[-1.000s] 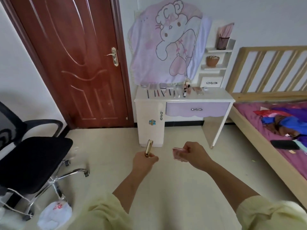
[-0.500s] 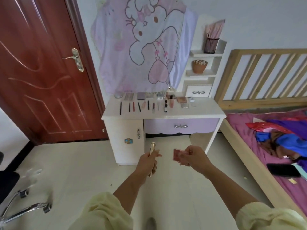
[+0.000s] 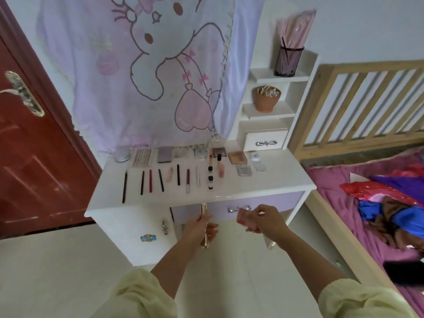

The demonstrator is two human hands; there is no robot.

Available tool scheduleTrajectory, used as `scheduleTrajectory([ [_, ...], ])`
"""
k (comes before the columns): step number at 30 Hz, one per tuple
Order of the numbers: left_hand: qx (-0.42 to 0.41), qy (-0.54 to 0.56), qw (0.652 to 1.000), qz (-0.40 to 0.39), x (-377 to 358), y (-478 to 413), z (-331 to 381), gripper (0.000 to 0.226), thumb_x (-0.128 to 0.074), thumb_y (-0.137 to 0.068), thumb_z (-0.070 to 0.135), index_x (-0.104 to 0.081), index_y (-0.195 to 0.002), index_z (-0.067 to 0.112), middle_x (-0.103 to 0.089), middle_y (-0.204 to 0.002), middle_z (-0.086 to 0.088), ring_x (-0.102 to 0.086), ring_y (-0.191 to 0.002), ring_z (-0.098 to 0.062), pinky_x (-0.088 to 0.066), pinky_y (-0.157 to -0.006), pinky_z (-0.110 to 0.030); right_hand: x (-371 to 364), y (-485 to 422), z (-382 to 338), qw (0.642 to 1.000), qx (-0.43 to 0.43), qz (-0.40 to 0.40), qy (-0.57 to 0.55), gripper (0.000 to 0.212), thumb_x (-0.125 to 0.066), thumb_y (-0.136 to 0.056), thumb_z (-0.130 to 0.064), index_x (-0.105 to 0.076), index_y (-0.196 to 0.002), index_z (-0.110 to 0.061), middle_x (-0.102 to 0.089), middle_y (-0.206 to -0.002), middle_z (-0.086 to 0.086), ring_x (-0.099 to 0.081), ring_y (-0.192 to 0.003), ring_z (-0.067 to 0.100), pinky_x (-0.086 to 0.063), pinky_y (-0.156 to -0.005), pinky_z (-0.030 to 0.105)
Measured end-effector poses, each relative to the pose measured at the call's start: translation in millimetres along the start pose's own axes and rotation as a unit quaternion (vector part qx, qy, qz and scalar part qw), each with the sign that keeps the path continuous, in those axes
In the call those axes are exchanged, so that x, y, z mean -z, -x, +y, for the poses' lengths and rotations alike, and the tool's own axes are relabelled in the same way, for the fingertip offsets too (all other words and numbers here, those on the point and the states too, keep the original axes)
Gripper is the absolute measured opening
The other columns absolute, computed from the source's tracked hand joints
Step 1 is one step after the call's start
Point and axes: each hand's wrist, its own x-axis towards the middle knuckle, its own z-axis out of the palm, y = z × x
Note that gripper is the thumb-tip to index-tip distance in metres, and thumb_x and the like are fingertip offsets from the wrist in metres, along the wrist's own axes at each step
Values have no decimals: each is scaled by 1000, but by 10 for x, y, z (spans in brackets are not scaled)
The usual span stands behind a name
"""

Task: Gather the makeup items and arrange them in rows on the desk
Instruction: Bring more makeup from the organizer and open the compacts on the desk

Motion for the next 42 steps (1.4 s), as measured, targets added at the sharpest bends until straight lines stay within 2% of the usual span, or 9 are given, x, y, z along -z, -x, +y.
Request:
scheduleTrajectory([
  [7, 20, -71, 995, -63, -368, -766, 220, 32, -63, -92, 25, -62, -113, 0, -72, -91, -12, -69, -74, -18, -53, -66, -26, 224, -1004, 44, 999, -40, 2, -10, 23, -72, -84, -15, -56, -79, 0, -67, -79, 22, -67, -51, 21, -48, -46, 20],
  [12, 57, -96, 992, -55, -830, -1388, 351, 30, -64, -90, 39, -66, -107, 14, -68, -78, -10, -66, -67, -22, -58, -74, -42, 554, -1926, 140, 998, -62, -17, 4, 19, -68, -85, -6, -55, -72, -1, -60, -75, 16, -63, -44, 15, -49, -44, 21],
  [15, 69, -86, 994, -7, -1155, -1823, 359, 31, -59, -94, 38, -63, -108, 11, -61, -75, -10, -58, -55, -19, -58, -71, -42, 791, -2427, 179, 996, -76, -38, 15, 15, -70, -82, -2, -57, -74, -1, -61, -80, 18, -65, -49, 17, -50, -46, 22],
  [19, 62, -58, 991, 107, -1647, -2358, 362, 20, -52, -99, 23, -52, -105, 4, -57, -74, -11, -52, -52, -18, -45, -51, -28, 1270, -3097, 243, 991, -106, -70, 43, 18, -74, -79, -1, -56, -77, 0, -59, -79, 17, -64, -51, 22, -53, -48, 25],
  [22, 48, -110, 975, 184, -1863, -2676, 349, 18, -51, -98, 16, -50, -112, 5, -61, -77, -9, -57, -60, -21, -50, -60, -34, 1564, -3556, 273, 988, -117, -82, 59, 19, -73, -79, 1, -54, -80, 0, -55, -74, 14, -63, -48, 23, -57, -52, 29],
  [25, 45, -201, 953, 222, -1953, -2817, 371, 24, -51, -95, 12, -49, -119, 9, -64, -93, -9, -61, -82, -26, -53, -80, -40, 1700, -3864, 277, 984, -120, -99, 82, 17, -73, -80, 1, -56, -78, -1, -55, -73, 12, -63, -50, 23, -57, -52, 27],
  [30, 44, -310, 915, 254, -2040, -2967, 423, 33, -45, -95, 7, -47, -128, 8, -58, -119, -13, -56, -107, -30, -38, -80, -29, 1733, -4182, 300, 977, -122, -130, 119, 18, -74, -80, -3, -57, -75, -5, -60, -70, 12, -65, -55, 26, -56, -58, 31],
  [36, 45, -355, 889, 284, -2020, -3168, 402, 38, -44, -91, 4, -48, -128, 12, -55, -121, -14, -56, -105, -31, -46, -87, -39, 1777, -4473, 301, 974, -134, -139, 122, 12, -72, -81, -3, -60, -82, -3, -62, -81, 12, -69, -59, 26, -58, -60, 30],
  [42, 26, -357, 887, 292, -2071, -3217, 410, 34, -45, -91, 7, -48, -124, 13, -54, -117, -13, -55, -104, -31, -46, -85, -40, 1813, -4579, 349, 978, -121, -95, 142, 26, -75, -83, -19, -59, -89, 0, -71, -82, 16, -67, -51, 15, -49, -49, 18],
])
